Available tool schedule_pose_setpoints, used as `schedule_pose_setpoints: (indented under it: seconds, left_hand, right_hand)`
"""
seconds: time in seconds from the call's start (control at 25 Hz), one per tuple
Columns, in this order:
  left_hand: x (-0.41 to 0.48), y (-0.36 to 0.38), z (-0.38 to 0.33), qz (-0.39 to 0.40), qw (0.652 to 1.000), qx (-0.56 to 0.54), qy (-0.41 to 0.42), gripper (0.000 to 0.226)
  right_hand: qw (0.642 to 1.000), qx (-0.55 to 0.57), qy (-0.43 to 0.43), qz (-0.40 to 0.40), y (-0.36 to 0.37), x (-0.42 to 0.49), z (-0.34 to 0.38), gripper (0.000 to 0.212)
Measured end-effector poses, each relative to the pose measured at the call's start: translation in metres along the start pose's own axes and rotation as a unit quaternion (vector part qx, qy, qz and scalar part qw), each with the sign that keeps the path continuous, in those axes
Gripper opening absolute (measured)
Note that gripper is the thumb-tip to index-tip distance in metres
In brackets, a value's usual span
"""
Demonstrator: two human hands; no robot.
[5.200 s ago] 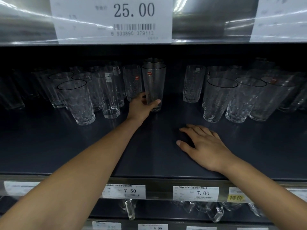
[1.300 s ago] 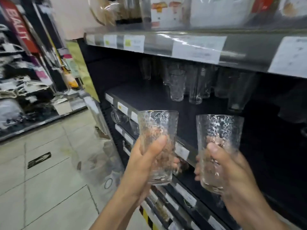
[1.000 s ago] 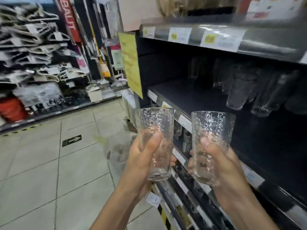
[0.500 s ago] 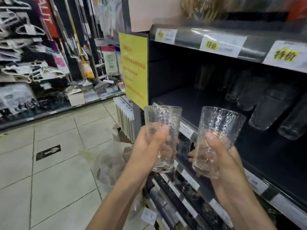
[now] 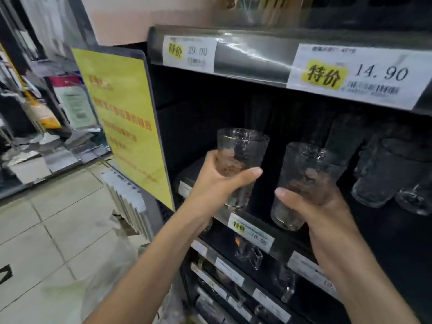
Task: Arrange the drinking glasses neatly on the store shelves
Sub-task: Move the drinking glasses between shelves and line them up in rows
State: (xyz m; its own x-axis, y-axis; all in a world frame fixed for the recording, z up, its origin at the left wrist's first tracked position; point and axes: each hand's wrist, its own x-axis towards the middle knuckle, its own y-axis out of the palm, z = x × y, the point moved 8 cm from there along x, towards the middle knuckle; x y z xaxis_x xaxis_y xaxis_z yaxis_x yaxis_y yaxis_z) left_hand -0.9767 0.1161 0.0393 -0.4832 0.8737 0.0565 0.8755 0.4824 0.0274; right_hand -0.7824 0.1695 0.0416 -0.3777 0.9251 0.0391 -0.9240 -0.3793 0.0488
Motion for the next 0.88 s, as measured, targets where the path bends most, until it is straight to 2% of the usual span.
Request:
schedule_pose_setpoints:
  seconds: [0.16,0.4,0.64,0.76,0.88]
  left_hand:
    - [0.053,-0.001,0.013,0.030,0.999,0.024,0.015,0.086]
    - [0.115,-0.004,0.034,0.061,0.997,0.033,0.030,0.099]
    - [0.148,0.003,0.039,0.115,0.992,0.041,0.035,0.092]
    - [0.158,0.004,0.034,0.128,0.990,0.046,0.043,0.092]
    - [0.168,0.002,0.031,0.149,0.985,0.065,0.054,0.095]
  right_hand:
    - [0.997,-0.038,-0.014,-0.059,0.004,0.040,-0.008,0.035]
    - [0.990,-0.052,-0.019,-0.127,0.011,0.073,-0.018,0.033]
    - [0.975,-0.078,-0.016,-0.209,0.025,0.083,-0.025,0.064]
    - [0.965,-0.123,-0.010,-0.233,0.029,0.088,-0.024,0.063]
    - [0.953,-0.183,0.002,-0.242,0.030,0.095,-0.025,0.071]
